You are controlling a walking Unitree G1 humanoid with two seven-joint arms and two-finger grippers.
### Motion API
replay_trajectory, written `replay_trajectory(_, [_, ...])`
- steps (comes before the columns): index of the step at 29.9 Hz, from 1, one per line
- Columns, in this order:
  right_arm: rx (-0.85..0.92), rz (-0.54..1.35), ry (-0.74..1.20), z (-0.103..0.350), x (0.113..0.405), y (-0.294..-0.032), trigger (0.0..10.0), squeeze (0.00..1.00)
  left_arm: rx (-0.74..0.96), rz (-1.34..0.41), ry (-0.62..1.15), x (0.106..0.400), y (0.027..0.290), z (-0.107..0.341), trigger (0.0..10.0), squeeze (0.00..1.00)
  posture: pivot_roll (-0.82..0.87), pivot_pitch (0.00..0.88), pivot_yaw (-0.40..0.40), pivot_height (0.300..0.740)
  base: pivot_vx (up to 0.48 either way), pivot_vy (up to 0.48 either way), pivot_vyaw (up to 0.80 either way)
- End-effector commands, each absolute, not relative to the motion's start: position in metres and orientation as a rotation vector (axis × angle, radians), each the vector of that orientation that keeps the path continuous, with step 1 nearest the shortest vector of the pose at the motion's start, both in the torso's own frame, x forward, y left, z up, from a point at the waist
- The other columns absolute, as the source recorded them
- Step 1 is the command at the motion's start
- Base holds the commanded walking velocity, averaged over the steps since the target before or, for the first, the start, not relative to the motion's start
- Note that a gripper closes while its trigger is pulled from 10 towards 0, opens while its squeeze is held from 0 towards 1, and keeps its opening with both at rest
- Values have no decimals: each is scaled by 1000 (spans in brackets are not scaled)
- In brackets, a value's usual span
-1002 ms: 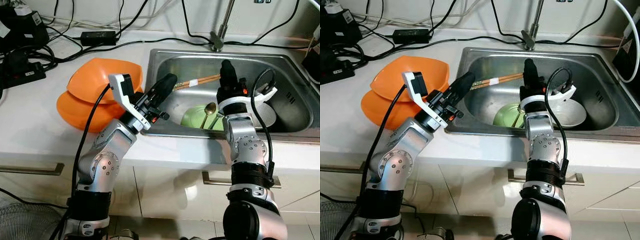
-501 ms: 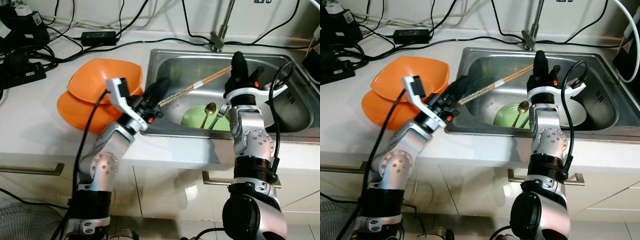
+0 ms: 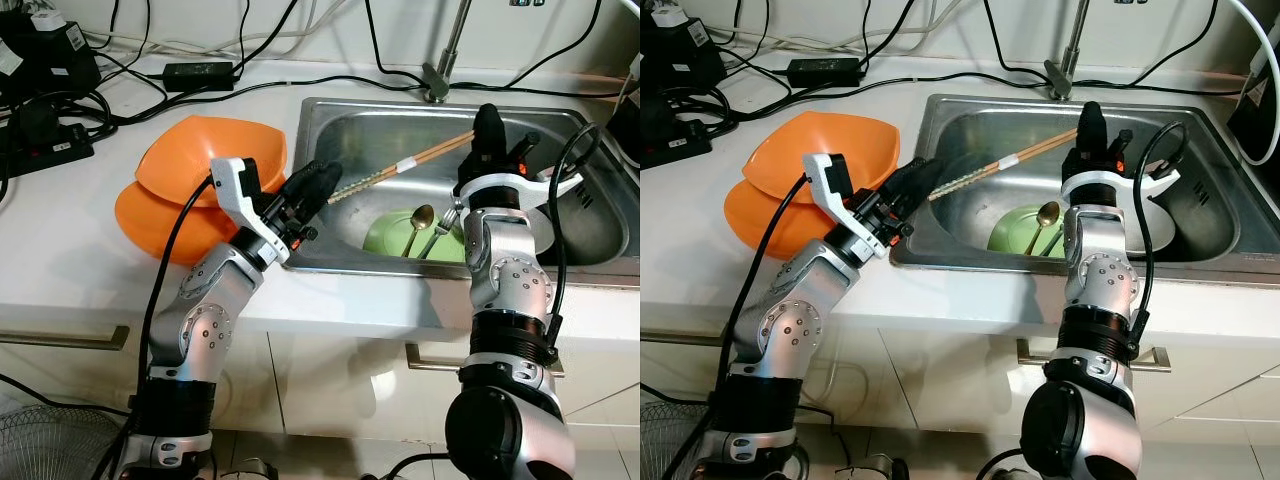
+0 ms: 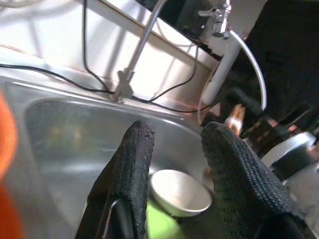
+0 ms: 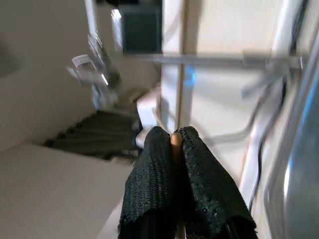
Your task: Kitchen organization
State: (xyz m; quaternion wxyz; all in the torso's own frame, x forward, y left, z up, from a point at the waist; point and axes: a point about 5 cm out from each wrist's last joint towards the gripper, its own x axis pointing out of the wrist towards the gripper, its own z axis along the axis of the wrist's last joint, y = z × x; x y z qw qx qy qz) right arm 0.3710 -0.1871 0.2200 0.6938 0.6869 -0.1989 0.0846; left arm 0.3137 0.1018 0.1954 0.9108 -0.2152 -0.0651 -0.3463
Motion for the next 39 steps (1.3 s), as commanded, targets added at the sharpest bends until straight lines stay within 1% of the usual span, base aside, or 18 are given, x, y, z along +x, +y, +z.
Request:
replay_trajectory(1, [1494,138,-473,225,373,-196,0,0,-416,-712,-122,312,103,191,10000,0,102,52,14,740,0,0,0])
replay_trajectory(3, [1437,92,-484,226,374,-203,0,0,-388,-710,-111,312,105,189,10000,0,102,52,14,740,0,0,0])
replay_trajectory(4, [1390,66,-497,226,374,-207,1255,0,-364,-711,-102,311,106,187,10000,0,103,53,13,740,0,0,0])
replay_trajectory(5, [1352,49,-507,227,373,-210,10000,0,-354,-714,-96,310,106,185,10000,0,103,52,12,740,0,0,0])
replay_trajectory(9, [1199,-28,-516,228,374,-217,10000,0,-324,-724,-81,307,105,181,10000,0,106,53,10,740,0,0,0])
replay_trajectory(10, [1199,-28,-516,228,374,-217,10000,0,-324,-724,-81,307,105,181,10000,0,106,53,10,740,0,0,0])
replay_trajectory(12, [1024,-43,-505,230,376,-215,10000,0,-281,-743,-68,305,103,179,10000,0,107,53,9,740,0,0,0])
replay_trajectory(15, [799,-13,-490,233,378,-204,10000,0,-230,-762,-46,303,101,176,10000,0,105,53,8,740,0,0,0])
replay_trajectory(16, [799,-13,-490,233,378,-204,10000,0,-230,-762,-46,303,101,176,10000,0,105,53,8,740,0,0,0])
replay_trajectory(17, [705,-6,-476,231,380,-199,10000,0,-200,-781,-36,302,98,175,10000,0,105,53,8,740,0,0,0])
replay_trajectory(18, [705,-6,-476,231,380,-199,10000,0,-200,-781,-36,302,98,175,10000,0,105,53,8,740,0,0,0])
replay_trajectory(20, [562,19,-458,228,381,-189,10000,0,-161,-800,-15,299,95,174,10000,0,106,55,7,740,0,0,0])
replay_trajectory(21, [562,19,-458,228,381,-189,10000,0,-161,-800,-15,299,95,174,10000,0,106,55,7,740,0,0,0])
replay_trajectory(23, [438,54,-421,222,383,-178,10000,0,-110,-818,11,297,92,173,10000,0,109,57,3,740,0,0,0])
replay_trajectory(25, [386,67,-415,220,383,-174,10000,0,-99,-823,18,297,92,173,10000,0,110,57,3,740,0,0,0])
replay_trajectory(26, [263,90,-391,215,385,-167,10000,0,-87,-830,21,296,92,173,10000,0,110,56,2,740,0,0,0])
replay_trajectory(35, [82,149,-281,188,387,-149,10000,0,-34,-859,41,293,90,172,10000,0,113,50,-1,740,0,0,0])
replay_trajectory(39, [52,136,-229,180,389,-149,10000,0,-32,-862,42,293,90,172,10000,0,114,48,-2,740,0,0,0])
